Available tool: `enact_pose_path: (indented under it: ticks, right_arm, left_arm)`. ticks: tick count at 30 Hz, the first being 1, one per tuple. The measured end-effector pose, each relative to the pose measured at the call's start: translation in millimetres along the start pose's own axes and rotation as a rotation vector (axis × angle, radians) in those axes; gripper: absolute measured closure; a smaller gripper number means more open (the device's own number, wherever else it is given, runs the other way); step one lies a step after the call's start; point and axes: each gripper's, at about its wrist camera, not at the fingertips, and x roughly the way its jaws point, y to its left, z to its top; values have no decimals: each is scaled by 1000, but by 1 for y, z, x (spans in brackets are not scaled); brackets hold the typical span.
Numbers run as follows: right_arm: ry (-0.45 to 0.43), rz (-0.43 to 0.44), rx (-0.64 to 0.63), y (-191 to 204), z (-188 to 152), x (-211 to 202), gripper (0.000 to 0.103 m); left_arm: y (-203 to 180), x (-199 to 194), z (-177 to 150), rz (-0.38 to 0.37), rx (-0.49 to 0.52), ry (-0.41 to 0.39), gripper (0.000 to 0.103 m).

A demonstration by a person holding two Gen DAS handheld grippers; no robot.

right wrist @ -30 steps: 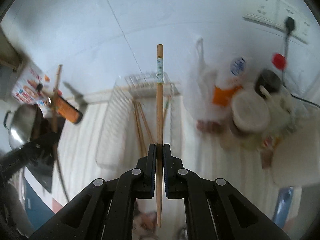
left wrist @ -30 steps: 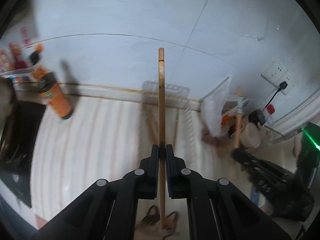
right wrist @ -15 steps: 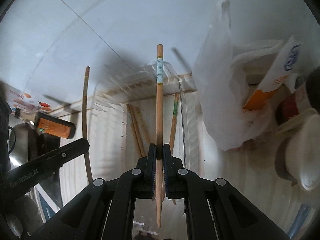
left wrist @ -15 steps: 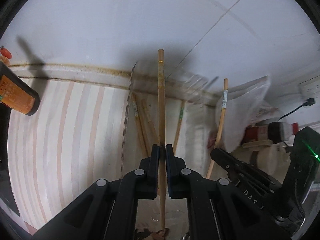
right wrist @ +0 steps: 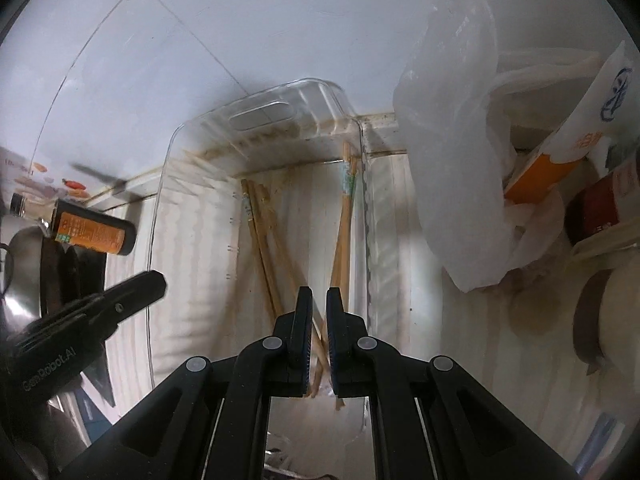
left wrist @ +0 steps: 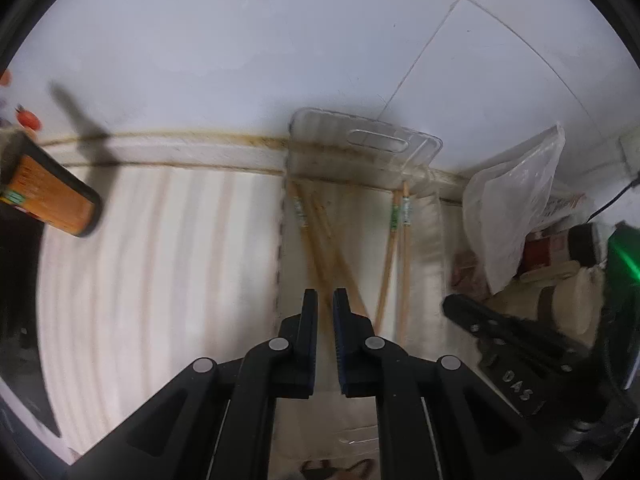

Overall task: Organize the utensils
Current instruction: 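Withdraw both grippers from the basket and move them toward the steel spoons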

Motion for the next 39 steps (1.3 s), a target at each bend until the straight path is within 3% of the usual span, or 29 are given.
enact_pose_path:
  ticks: [3, 7, 10, 12, 14, 19, 28, 35, 39]
  right_arm:
    - [-23, -30, -19, 2, -6, -11, 77]
    - [-101, -109, -52, 5, -24, -39, 52]
    - [-171, -173, -71, 7, -43, -63, 36]
    - [-214, -208, -82, 9, -57, -78, 29]
    - [-252, -238, -105, 13, -72, -92, 20]
    - [-346, -258, -116, 22, -103, -131, 5]
    - [-477, -267, -128, 34, -143, -198, 4]
    - [-476, -167, -87, 27, -167, -214, 2]
    - [-378, -113, -32, 6, -183, -192, 2]
  left_arm:
    - [1, -14, -9, 71, 25, -47, 88]
    - [6, -38, -27, 148, 31, -137, 34]
    - [9, -61, -43, 170, 39, -209, 32]
    - [8, -74, -53, 183, 50, -246, 20]
    - [6, -90, -63, 185, 64, -283, 0]
    - [1, -130, -87, 184, 73, -359, 0]
    - [2, -172, -122, 167, 56, -414, 0]
    - [15, -181, -152, 153, 8, -371, 0]
    - [33, -159, -173, 184, -14, -300, 0]
